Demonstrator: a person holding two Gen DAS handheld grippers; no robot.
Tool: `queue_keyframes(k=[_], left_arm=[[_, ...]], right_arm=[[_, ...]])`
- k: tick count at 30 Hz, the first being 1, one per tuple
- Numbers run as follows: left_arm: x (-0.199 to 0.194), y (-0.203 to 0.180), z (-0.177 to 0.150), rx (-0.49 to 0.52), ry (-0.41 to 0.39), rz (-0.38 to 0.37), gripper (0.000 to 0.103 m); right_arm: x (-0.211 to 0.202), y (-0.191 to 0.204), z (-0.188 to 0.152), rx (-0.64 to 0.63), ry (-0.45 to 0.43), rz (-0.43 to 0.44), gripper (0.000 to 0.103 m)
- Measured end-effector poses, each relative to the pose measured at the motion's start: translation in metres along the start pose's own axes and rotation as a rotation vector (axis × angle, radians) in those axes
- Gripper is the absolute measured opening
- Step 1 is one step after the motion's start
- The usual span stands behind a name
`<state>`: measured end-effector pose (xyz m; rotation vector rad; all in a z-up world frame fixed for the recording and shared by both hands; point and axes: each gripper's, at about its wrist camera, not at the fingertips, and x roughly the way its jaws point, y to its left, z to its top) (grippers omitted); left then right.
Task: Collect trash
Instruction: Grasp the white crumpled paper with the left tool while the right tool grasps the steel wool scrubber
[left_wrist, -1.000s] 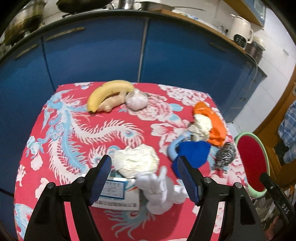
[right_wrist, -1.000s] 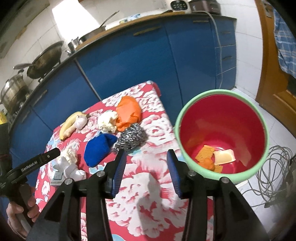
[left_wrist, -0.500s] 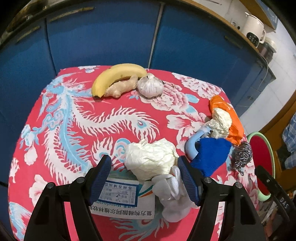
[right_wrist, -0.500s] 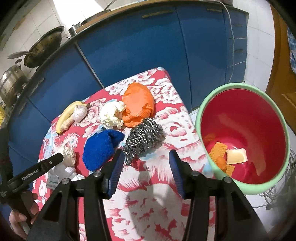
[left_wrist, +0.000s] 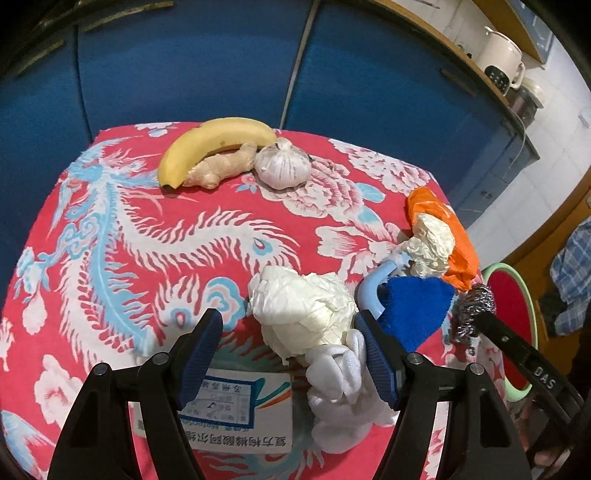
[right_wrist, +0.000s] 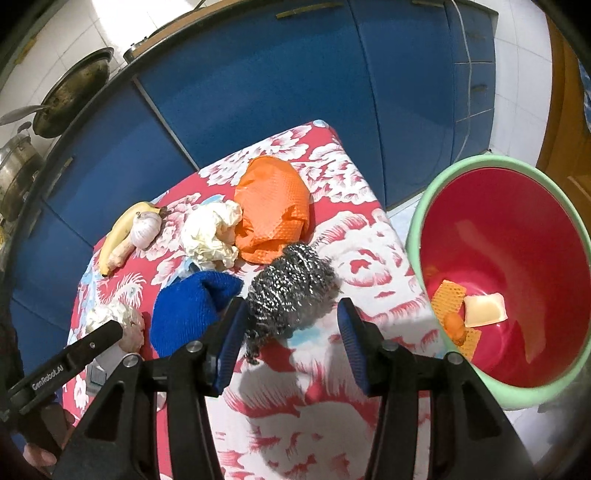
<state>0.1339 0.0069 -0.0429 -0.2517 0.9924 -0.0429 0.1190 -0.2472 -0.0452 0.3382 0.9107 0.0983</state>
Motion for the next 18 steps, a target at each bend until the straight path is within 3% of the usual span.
queue_keyframes(k=[2, 8, 15, 18], left_arm=[[0.001, 0.000, 0.000, -0.002, 0.001, -0.010, 0.073], [0.000, 0.000, 0.002, -0.003, -0.009, -0.052, 0.046], [-0.008, 0.001, 0.001, -0.005, -0.027, -0.055, 0.042], [-0.016, 0.000, 0.001, -0.001, -0.050, -0.063, 0.042]], right_arm=[[0.004, 0.002, -0.001, -0.004, 0.005, 0.005, 0.052], [0.013, 0.003, -0.002, -0.003, 0.019, 0.024, 0.050], [0.009, 0.005, -0.003, -0.029, 0.007, 0.033, 0.027], [0.004, 0.006, -0.004, -0.040, -0.005, 0.035, 0.012]])
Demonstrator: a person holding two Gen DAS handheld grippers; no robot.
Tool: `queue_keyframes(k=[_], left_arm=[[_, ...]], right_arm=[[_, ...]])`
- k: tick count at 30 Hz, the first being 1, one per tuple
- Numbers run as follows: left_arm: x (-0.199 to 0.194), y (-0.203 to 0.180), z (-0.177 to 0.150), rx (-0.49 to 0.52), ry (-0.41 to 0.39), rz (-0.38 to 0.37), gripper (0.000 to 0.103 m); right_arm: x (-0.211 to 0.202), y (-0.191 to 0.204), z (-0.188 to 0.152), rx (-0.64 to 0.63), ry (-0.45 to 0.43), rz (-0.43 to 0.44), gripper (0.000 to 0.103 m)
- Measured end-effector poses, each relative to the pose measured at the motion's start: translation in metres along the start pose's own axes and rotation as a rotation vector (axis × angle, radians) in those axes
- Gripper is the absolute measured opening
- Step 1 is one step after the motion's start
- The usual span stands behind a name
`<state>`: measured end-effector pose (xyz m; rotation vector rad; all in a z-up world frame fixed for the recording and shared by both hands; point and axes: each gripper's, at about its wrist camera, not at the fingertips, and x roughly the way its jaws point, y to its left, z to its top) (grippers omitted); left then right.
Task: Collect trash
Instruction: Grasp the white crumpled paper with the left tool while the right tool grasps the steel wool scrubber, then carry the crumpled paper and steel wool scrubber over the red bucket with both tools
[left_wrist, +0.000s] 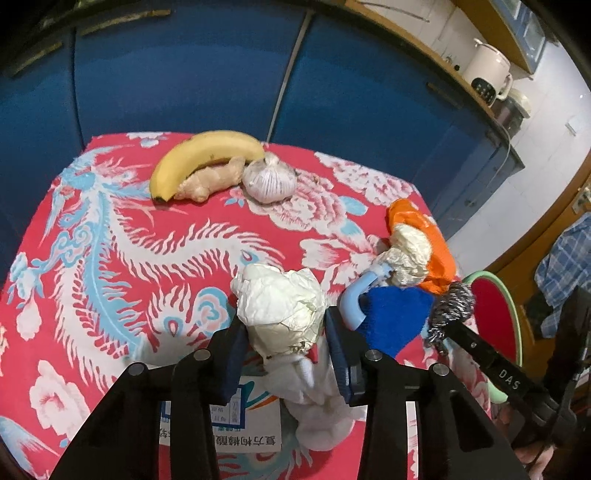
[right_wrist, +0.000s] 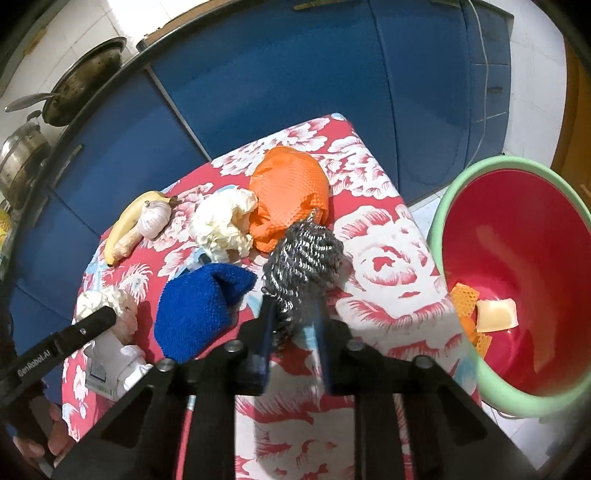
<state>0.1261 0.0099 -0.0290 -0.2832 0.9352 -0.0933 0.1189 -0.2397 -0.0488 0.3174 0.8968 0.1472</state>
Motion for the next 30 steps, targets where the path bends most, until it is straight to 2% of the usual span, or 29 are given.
queue_keyframes(k=[2, 4, 18, 20, 21, 22, 30], left_arm=[[-0.008, -0.002, 0.001, 0.007, -0.020, -0.002, 0.042], [-0.015, -0.003, 0.002, 0.011, -0.034, -0.005, 0.042], [-0.055, -0.007, 0.004, 0.008, -0.122, -0.036, 0.042], [-0.058, -0.006, 0.005, 0.006, -0.131, -0.034, 0.042], [-0.058, -0.006, 0.005, 0.006, -0.133, -0.032, 0.042], [-0.058, -0.005, 0.005, 0.006, -0.132, -0.031, 0.042], [-0.051, -0.001, 0.005, -0.003, -0.117, -0.035, 0.042]], right_arm=[[-0.005, 0.001, -0.001, -0.010, -0.012, 0.001, 0.011], [-0.010, 0.002, -0.002, -0.018, -0.023, 0.003, 0.004], [-0.039, 0.002, -0.007, -0.014, -0.081, 0.001, 0.006], [-0.039, 0.002, -0.006, -0.010, -0.083, -0.013, 0.018], [-0.038, 0.002, -0.006, -0.007, -0.085, -0.023, 0.034], [-0.037, 0.002, -0.006, -0.002, -0.090, -0.029, 0.041], [-0.015, 0.006, -0.005, -0.027, -0.050, -0.074, 0.042]])
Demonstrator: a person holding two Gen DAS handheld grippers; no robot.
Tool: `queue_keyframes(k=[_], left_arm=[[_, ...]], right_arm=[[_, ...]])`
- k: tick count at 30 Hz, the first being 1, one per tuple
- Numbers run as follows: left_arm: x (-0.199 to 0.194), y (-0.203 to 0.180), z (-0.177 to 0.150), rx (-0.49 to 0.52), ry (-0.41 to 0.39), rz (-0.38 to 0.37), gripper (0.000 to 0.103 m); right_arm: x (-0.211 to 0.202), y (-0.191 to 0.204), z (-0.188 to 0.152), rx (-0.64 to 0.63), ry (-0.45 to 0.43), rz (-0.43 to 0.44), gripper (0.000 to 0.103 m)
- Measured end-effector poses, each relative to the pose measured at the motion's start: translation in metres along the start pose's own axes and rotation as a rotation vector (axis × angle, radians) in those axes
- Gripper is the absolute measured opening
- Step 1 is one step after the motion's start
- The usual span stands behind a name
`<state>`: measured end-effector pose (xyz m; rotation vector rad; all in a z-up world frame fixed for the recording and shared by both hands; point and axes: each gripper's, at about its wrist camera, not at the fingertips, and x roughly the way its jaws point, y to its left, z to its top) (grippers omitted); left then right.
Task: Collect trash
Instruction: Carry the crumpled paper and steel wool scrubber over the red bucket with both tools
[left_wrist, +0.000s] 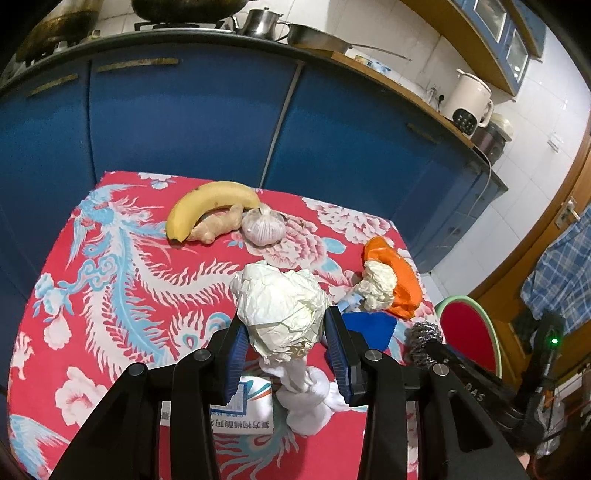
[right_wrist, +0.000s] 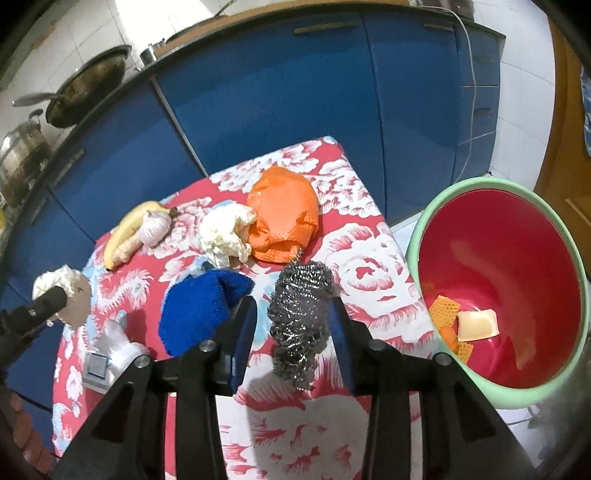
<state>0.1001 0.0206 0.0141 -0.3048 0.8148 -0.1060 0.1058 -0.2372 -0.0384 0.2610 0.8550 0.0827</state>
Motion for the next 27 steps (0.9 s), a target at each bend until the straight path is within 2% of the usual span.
queue_keyframes(k=[7, 11, 13, 19, 27], left_arm=[[0.001, -0.003, 0.000, 0.005, 0.006, -0.009, 0.042], [-0.001, -0.011, -0.003, 0.020, 0.010, -0.018, 0.042], [-0.003, -0.017, -0.004, 0.031, 0.011, -0.025, 0.042], [-0.009, -0.033, -0.007, 0.060, 0.013, -0.051, 0.042], [-0.017, -0.059, -0.012, 0.101, 0.018, -0.086, 0.042]], right_arm=[[0.016, 0.004, -0.001, -0.042, 0.024, -0.054, 0.042], [0.017, 0.002, -0.004, -0.046, 0.026, -0.053, 0.035], [0.012, 0.001, -0.005, -0.042, 0.023, -0.042, 0.032], [-0.012, -0.004, -0.007, -0.023, -0.002, -0.008, 0.032], [-0.055, -0.023, -0.007, 0.001, -0.062, -0.012, 0.032]])
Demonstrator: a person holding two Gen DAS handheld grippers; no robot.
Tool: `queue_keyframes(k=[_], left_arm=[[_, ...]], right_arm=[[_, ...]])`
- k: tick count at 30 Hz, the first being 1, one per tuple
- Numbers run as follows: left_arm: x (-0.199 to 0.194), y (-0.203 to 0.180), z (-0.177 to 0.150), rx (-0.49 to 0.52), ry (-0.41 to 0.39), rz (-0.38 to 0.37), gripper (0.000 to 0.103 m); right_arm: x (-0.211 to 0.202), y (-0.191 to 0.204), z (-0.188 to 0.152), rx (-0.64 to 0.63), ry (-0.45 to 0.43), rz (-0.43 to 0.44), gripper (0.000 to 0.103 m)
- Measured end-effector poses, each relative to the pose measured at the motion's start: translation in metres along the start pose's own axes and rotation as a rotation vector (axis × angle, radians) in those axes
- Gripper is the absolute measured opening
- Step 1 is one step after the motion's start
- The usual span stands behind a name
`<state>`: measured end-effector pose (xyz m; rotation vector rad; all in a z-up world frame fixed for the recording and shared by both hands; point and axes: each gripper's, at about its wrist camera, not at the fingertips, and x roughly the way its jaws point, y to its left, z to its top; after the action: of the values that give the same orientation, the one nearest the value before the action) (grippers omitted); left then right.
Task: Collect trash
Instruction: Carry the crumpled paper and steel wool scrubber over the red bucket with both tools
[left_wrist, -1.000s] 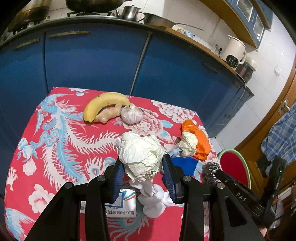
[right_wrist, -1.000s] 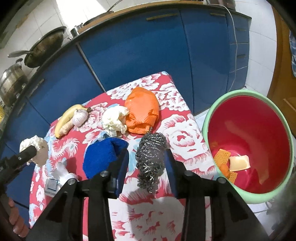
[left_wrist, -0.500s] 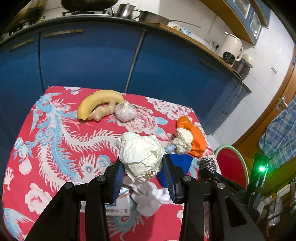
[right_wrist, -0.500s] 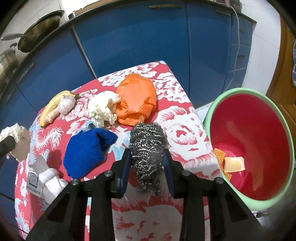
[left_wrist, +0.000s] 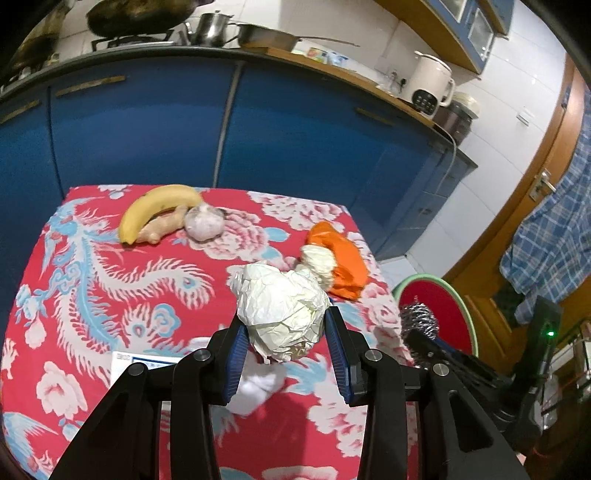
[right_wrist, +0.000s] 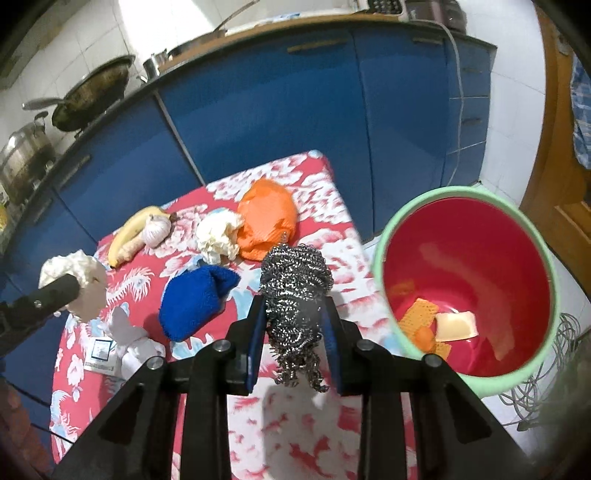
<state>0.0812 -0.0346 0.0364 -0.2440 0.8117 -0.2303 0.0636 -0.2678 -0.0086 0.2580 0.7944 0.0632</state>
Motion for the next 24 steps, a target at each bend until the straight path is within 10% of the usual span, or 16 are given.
queue_keyframes(k=[24], left_arm=[[0.040, -0.103, -0.007, 0.180, 0.095, -0.104, 0.042]], right_arm=[[-0.032, -0.121, -0.008, 0.201, -0.031, -0.136, 0.037]])
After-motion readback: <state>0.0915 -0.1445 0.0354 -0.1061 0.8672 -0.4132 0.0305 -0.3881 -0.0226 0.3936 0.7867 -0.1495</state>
